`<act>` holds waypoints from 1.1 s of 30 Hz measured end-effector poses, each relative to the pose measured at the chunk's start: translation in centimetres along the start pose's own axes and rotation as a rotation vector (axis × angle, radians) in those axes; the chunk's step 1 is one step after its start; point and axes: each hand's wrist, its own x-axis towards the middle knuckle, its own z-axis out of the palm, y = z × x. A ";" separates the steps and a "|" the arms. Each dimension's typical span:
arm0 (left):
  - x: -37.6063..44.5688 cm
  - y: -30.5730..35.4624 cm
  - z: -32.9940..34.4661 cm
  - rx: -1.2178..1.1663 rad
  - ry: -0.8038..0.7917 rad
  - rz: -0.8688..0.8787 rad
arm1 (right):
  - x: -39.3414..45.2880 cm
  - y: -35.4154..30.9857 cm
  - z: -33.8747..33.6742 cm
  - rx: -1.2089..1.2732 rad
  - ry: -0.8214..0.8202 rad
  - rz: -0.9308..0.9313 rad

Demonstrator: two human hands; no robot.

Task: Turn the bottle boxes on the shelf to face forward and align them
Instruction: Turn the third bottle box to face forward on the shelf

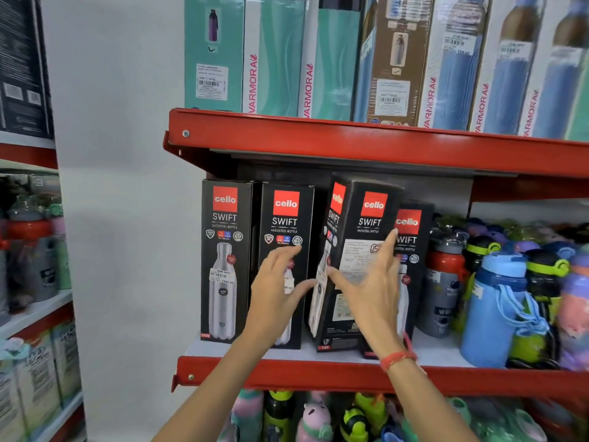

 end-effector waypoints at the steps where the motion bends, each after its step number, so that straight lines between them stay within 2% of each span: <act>1: -0.1 0.7 0.1 -0.050 -0.019 -0.013 | -0.3 -0.3 -1.3 0.010 -0.009 -0.014; 6: -0.4 4.0 -0.2 -0.252 -0.126 -0.192 | -2.2 -1.5 -7.6 0.067 -0.099 -0.051; 9: -0.7 5.6 -0.7 -0.421 -0.291 -0.304 | -3.8 -1.0 -9.9 0.121 -0.170 -0.065; 12: -1.4 6.7 -0.9 -0.621 -0.436 -0.323 | -4.3 -0.2 -10.7 0.161 -0.225 -0.071; 16: -2.0 7.4 -1.5 -0.642 -0.369 -0.298 | -3.2 0.6 -11.1 0.309 -0.355 -0.085; 20: -1.7 8.1 -1.5 -0.530 -0.268 -0.246 | -0.8 1.2 -11.0 0.385 -0.604 -0.123; 22: -1.4 8.4 -1.1 -0.479 -0.219 -0.221 | 0.4 1.2 -10.9 0.382 -0.669 -0.127; 28: -0.3 6.8 2.4 -0.313 -0.083 -0.253 | 2.2 1.1 -8.5 0.291 -0.550 -0.187; 33: 2.0 4.1 4.4 -0.228 -0.058 -0.272 | 4.0 1.9 -5.3 0.205 -0.448 -0.178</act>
